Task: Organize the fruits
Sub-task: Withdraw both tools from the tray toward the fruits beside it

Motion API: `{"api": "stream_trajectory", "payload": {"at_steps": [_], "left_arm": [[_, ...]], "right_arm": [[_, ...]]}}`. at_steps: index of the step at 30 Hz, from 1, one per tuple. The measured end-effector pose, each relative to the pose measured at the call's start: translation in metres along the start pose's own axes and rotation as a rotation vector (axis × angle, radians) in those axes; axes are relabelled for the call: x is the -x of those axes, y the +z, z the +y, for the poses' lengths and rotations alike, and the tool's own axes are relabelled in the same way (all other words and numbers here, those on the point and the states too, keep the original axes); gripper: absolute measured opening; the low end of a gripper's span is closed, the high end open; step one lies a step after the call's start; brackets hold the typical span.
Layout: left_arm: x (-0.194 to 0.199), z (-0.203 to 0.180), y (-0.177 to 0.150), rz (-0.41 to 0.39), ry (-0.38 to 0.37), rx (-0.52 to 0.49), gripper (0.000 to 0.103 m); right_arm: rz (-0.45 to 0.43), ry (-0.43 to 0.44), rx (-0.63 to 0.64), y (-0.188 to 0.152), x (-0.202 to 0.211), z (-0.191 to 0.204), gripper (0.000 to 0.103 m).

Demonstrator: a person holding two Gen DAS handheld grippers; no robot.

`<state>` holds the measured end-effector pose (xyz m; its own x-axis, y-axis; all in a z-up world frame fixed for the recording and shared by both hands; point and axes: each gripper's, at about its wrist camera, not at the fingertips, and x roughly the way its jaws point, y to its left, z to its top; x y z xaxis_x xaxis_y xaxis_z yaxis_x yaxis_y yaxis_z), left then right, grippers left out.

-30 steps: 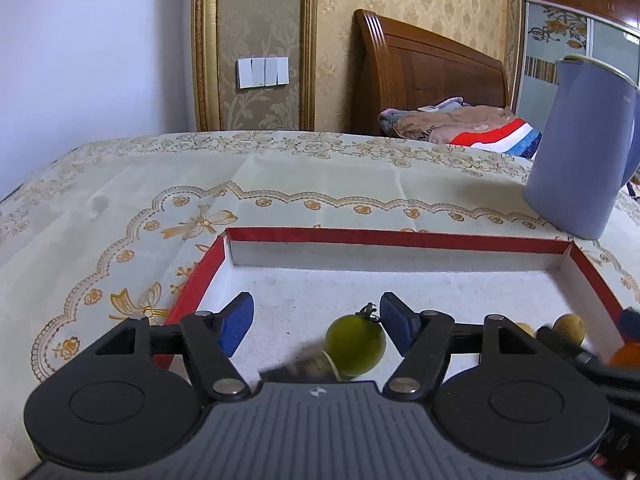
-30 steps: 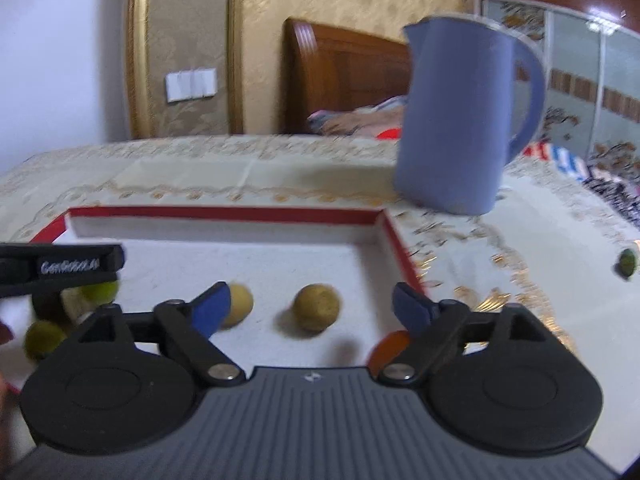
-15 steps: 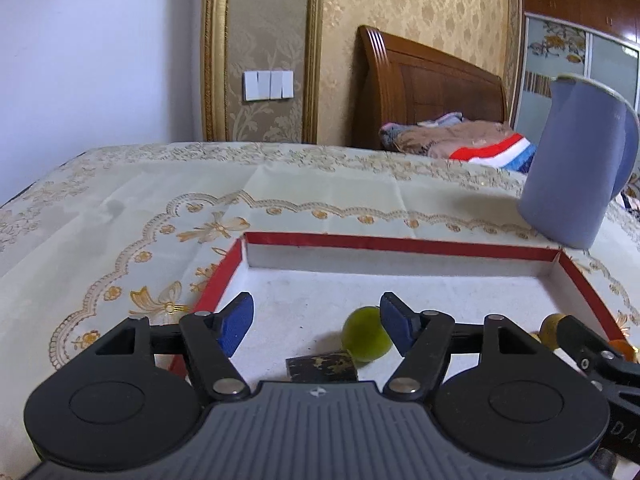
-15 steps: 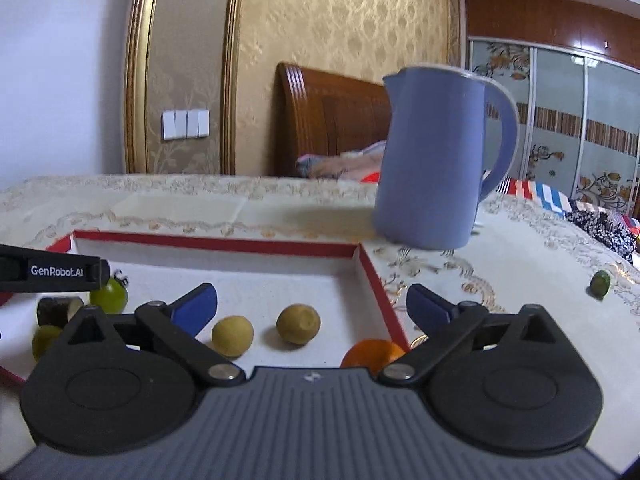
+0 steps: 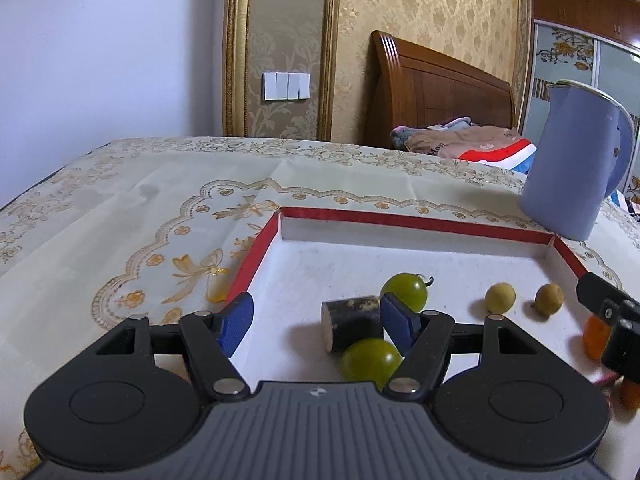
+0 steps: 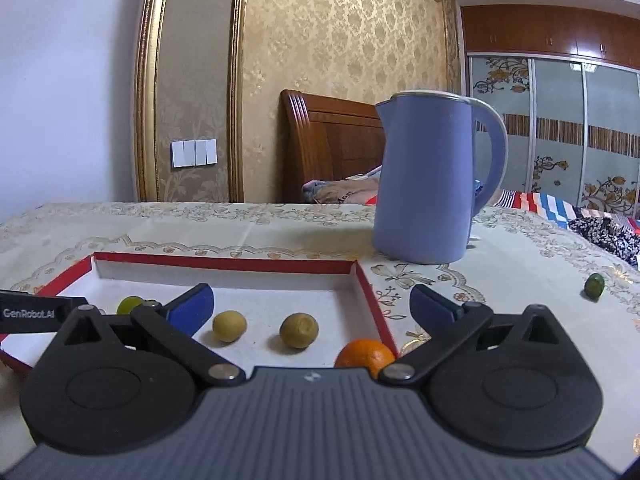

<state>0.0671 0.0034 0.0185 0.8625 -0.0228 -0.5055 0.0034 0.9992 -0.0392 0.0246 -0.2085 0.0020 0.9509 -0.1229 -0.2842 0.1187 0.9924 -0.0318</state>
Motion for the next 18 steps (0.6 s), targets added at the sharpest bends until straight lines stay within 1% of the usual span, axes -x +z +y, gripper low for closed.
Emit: {"api": "stream_trajectory", "payload": {"at_steps": [3,5,6,11,13,15,17,18], "left_arm": [[0.007,0.001,-0.005,-0.007,0.002,-0.01,0.07],[0.011,0.002,-0.007,0.001,-0.005,-0.011,0.07],[0.012,0.002,-0.009,0.007,-0.009,-0.011,0.07],[0.021,0.005,-0.017,0.034,-0.047,-0.023,0.07],[0.024,0.004,-0.02,0.036,-0.067,-0.031,0.07],[0.028,0.001,-0.022,0.04,-0.086,-0.048,0.07],[0.031,-0.002,-0.025,0.028,-0.083,-0.076,0.07],[0.033,-0.003,-0.025,0.027,-0.086,-0.084,0.07]], "right_arm": [[0.019,0.007,-0.017,-0.002,0.005,-0.006,0.103],[0.027,0.014,-0.061,-0.003,0.012,-0.016,0.103],[0.027,0.014,-0.061,-0.003,0.012,-0.016,0.103],[0.02,0.043,-0.088,-0.008,0.037,-0.034,0.103],[-0.007,0.023,-0.074,-0.016,0.052,-0.042,0.103],[-0.011,-0.002,-0.061,-0.022,0.062,-0.052,0.103],[-0.007,-0.021,-0.088,-0.028,0.067,-0.067,0.103],[0.006,-0.016,-0.106,-0.028,0.068,-0.074,0.103]]}}
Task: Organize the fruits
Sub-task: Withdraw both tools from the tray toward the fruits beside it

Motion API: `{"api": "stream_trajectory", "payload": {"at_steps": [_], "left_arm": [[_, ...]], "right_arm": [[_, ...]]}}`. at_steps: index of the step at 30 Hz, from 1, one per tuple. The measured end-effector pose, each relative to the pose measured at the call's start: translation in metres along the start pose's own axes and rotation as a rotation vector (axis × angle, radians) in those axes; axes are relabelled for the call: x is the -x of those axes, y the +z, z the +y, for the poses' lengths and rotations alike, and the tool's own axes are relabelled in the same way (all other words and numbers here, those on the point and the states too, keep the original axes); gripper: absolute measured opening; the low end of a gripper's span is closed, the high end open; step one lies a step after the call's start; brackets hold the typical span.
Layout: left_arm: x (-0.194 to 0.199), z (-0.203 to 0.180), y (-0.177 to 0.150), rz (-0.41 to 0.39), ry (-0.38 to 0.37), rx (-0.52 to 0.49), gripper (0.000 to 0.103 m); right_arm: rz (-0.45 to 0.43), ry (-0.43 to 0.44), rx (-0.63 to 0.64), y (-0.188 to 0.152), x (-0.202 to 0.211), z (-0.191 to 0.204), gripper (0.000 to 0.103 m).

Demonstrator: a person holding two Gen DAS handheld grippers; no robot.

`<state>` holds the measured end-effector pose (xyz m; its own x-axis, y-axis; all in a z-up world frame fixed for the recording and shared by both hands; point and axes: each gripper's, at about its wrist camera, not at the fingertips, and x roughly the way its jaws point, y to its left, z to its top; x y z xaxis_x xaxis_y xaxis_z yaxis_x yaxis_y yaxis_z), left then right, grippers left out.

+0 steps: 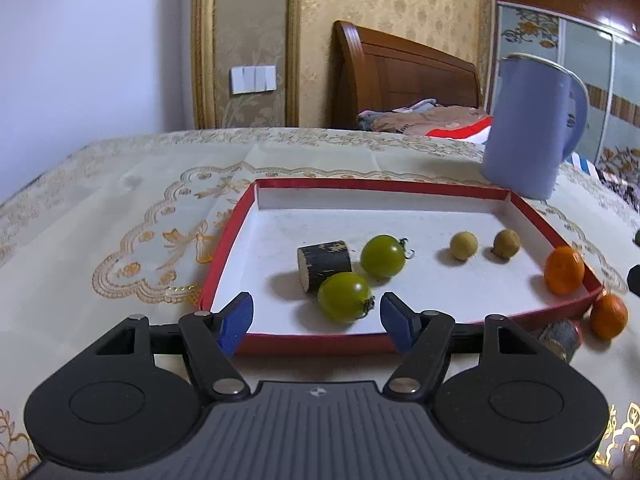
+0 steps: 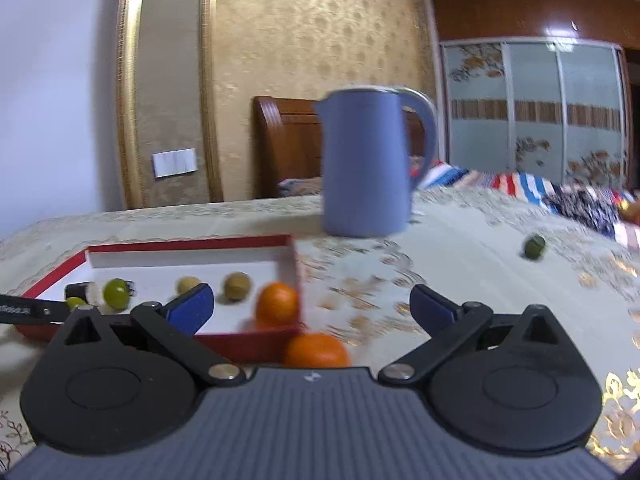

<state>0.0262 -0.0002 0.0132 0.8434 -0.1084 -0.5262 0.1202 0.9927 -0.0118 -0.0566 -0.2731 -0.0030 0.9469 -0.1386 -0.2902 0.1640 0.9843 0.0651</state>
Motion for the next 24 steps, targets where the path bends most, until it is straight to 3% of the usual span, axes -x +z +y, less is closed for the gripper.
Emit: {"api": "stream_trajectory", "payload": {"at_steps": [6,12,16,24], "left_arm": [[0.015,0.002,-0.005,-0.017,-0.034,0.0,0.07],[0.031,0.004,-0.017,-0.026,-0.068,0.005,0.073],[0.034,-0.004,-0.023,0.0,-0.122,-0.036,0.073],[0.024,-0.027,-0.026,0.062,-0.173,-0.106,0.073]], "right_arm": [[0.076,0.026,-0.07,-0.003,-0.002,-0.026,0.103],[0.057,0.014,-0.075,-0.006,0.005,-0.029,0.103],[0.079,-0.022,-0.085,-0.007,0.005,-0.032,0.103],[0.102,0.015,-0.03,-0.018,0.014,-0.036,0.103]]}}
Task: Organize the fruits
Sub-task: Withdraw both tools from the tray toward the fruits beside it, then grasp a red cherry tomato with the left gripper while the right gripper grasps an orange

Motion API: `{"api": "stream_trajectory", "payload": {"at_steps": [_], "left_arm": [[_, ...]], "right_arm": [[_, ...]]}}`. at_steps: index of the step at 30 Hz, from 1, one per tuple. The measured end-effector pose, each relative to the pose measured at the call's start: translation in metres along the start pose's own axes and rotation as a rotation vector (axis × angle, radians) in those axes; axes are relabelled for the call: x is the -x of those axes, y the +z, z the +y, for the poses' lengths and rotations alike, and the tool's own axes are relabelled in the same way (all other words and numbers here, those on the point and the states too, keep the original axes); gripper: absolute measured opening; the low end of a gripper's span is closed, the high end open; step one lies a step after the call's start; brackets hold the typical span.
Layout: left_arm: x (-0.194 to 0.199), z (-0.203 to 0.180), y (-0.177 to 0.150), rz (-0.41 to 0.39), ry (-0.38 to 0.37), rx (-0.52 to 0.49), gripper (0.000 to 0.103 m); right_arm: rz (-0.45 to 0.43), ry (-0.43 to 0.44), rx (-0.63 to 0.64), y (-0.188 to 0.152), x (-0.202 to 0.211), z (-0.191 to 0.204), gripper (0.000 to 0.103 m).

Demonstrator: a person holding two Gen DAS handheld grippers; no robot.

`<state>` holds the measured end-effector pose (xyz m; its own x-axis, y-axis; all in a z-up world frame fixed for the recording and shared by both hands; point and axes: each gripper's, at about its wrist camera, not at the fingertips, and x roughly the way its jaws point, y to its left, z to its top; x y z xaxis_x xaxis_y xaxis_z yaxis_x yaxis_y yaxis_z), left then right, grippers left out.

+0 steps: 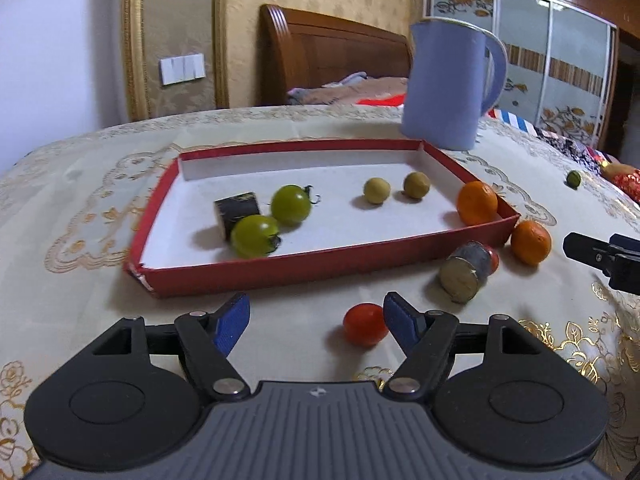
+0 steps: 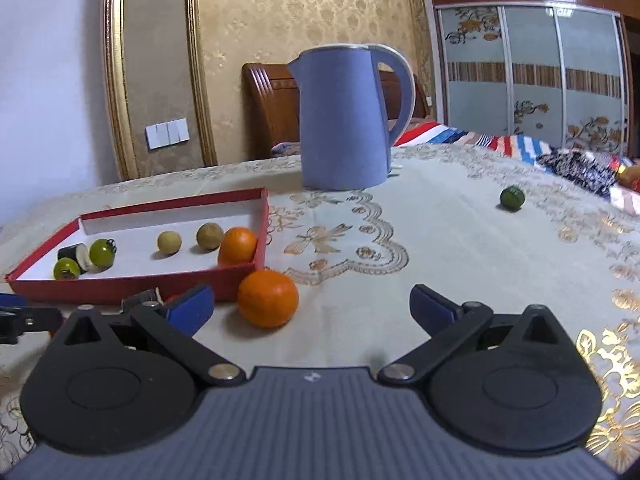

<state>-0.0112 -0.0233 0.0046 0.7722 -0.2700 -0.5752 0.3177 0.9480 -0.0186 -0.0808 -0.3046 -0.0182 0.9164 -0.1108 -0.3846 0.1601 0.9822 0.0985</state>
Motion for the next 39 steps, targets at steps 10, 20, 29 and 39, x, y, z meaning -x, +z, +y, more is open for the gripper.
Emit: {"api": "stream_trajectory", "payload": {"at_steps": [10,20,29,39], "left_arm": [[0.003,-0.008,-0.006,-0.017,-0.009,-0.028,0.071],[-0.007,-0.01,-0.008,0.026,-0.011,-0.029,0.058],[-0.01,-0.015,-0.008,0.041,-0.011,-0.06,0.035],[-0.015,-0.004,-0.001,0.045,0.016,-0.021,0.024]], "right_arm": [[0.069,0.023,-0.061,-0.001,-0.01,-0.008,0.103],[0.063,0.023,-0.073,-0.003,-0.01,-0.01,0.103],[0.08,0.031,-0.076,-0.002,-0.013,-0.01,0.103],[0.038,0.02,-0.008,-0.001,-0.007,-0.001,0.095]]}}
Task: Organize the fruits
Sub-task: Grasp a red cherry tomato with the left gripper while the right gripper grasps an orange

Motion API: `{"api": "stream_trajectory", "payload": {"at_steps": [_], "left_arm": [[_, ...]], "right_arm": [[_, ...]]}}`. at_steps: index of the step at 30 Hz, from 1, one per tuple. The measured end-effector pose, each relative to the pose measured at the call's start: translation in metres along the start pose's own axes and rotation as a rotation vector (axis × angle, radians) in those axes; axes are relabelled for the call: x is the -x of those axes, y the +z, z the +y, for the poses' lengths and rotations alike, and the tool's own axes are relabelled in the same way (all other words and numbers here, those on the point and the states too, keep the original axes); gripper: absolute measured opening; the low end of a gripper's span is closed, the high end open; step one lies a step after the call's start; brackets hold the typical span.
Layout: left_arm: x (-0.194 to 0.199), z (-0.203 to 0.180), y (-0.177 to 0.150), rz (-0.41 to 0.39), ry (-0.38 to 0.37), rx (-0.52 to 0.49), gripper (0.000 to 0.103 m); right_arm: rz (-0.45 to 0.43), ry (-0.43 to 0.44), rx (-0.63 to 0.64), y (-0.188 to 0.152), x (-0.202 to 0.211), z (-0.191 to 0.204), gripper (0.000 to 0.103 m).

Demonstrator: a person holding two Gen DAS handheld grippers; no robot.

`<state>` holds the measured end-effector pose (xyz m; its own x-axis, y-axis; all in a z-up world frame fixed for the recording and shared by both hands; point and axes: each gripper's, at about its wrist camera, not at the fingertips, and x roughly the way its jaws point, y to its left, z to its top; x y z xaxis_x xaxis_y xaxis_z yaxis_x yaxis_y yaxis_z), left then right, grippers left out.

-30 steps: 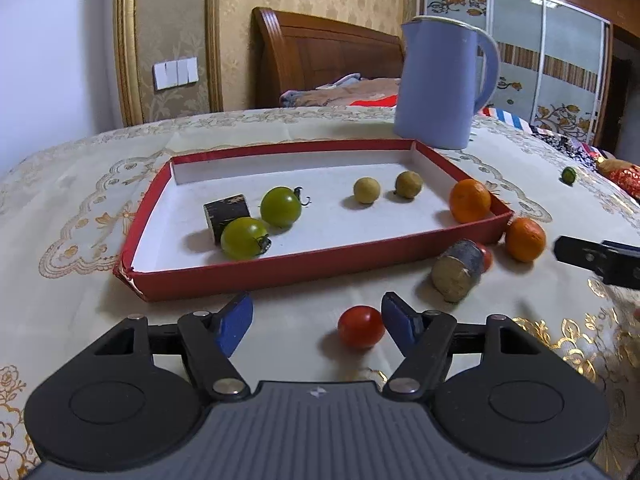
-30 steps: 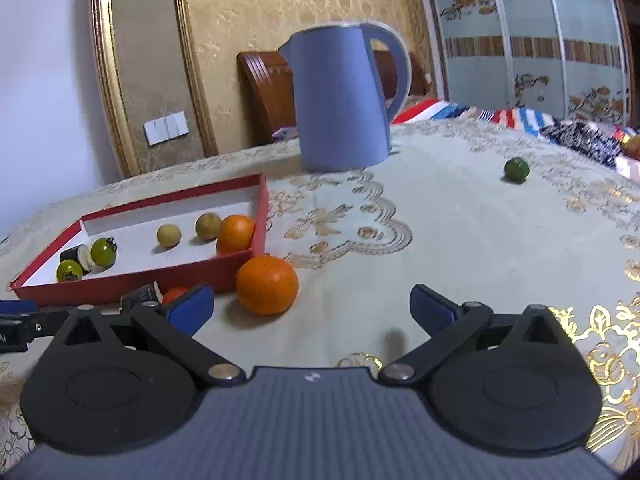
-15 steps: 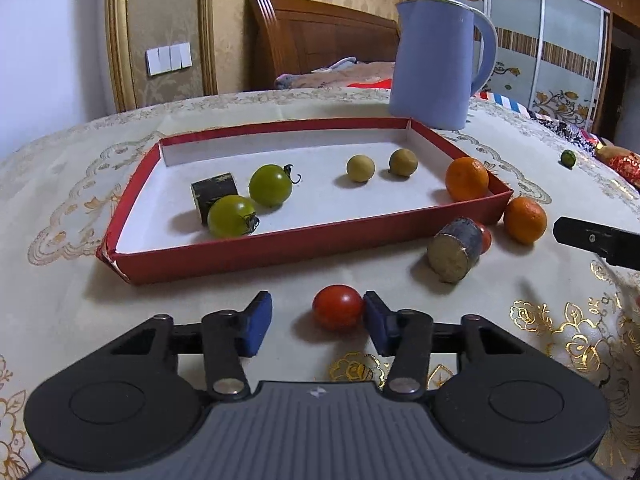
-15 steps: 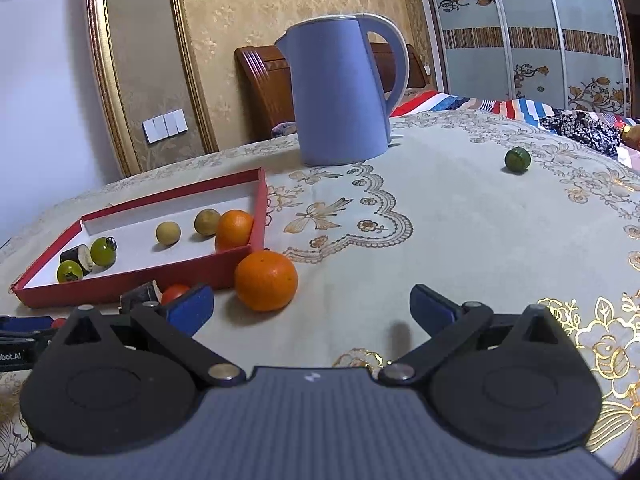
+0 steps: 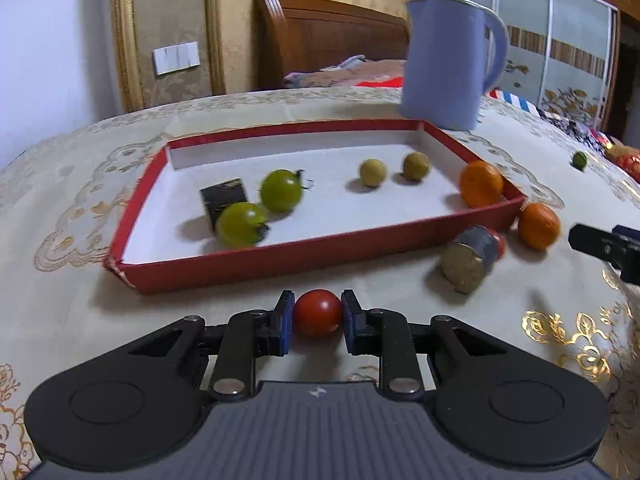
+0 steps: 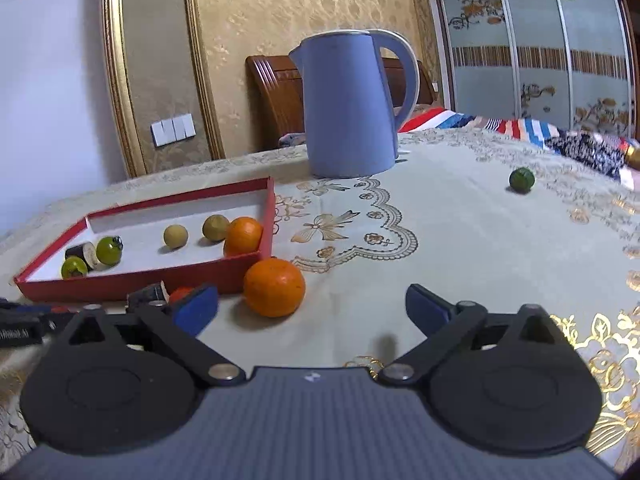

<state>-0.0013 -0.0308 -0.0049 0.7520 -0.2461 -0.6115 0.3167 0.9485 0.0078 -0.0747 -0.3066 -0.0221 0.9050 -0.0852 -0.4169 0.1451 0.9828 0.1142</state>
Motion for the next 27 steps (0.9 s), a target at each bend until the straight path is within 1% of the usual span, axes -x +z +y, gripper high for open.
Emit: {"api": "stream_trajectory", "payload": {"at_steps": [1,2,3,4,8,10,12,13,14,15,22,23,27], "left_arm": [[-0.001,0.003,0.0,0.0,0.0,0.01,0.024],[-0.001,0.006,-0.001,0.0,-0.002,0.02,0.024],[0.0,0.009,-0.001,-0.002,-0.009,0.028,0.024],[0.0,0.01,-0.001,-0.004,-0.014,0.032,0.024],[0.0,0.009,-0.002,-0.01,-0.01,0.026,0.024],[0.0,0.007,-0.002,-0.012,-0.004,0.018,0.024],[0.0,0.007,-0.002,-0.013,-0.004,0.018,0.024],[0.0,0.007,-0.002,-0.013,-0.005,0.019,0.024],[0.0,0.007,-0.002,-0.014,-0.005,0.02,0.024],[0.0,0.007,-0.002,-0.013,-0.005,0.019,0.024],[0.0,0.007,-0.003,-0.015,0.0,0.013,0.024],[0.0,0.007,-0.003,-0.016,-0.001,0.013,0.024],[0.0,0.006,-0.003,-0.015,0.0,0.012,0.024]], "right_arm": [[0.016,-0.007,0.012,0.001,-0.002,0.002,0.091],[0.062,-0.019,0.038,0.004,-0.01,0.006,0.087],[0.062,-0.019,0.038,0.004,-0.01,0.006,0.086],[0.085,-0.018,0.036,0.006,-0.015,0.007,0.084],[0.097,-0.019,0.049,0.009,-0.021,0.009,0.083],[0.117,-0.021,0.062,0.011,-0.027,0.012,0.083],[0.148,-0.005,0.074,0.016,-0.037,0.016,0.083],[0.154,-0.002,0.077,0.016,-0.04,0.017,0.08],[0.16,-0.001,0.08,0.017,-0.042,0.018,0.074],[0.16,-0.001,0.08,0.017,-0.042,0.018,0.072],[0.186,-0.019,0.099,0.021,-0.056,0.028,0.07],[0.188,-0.023,0.103,0.022,-0.059,0.03,0.067],[0.192,-0.028,0.106,0.022,-0.061,0.031,0.064]]}}
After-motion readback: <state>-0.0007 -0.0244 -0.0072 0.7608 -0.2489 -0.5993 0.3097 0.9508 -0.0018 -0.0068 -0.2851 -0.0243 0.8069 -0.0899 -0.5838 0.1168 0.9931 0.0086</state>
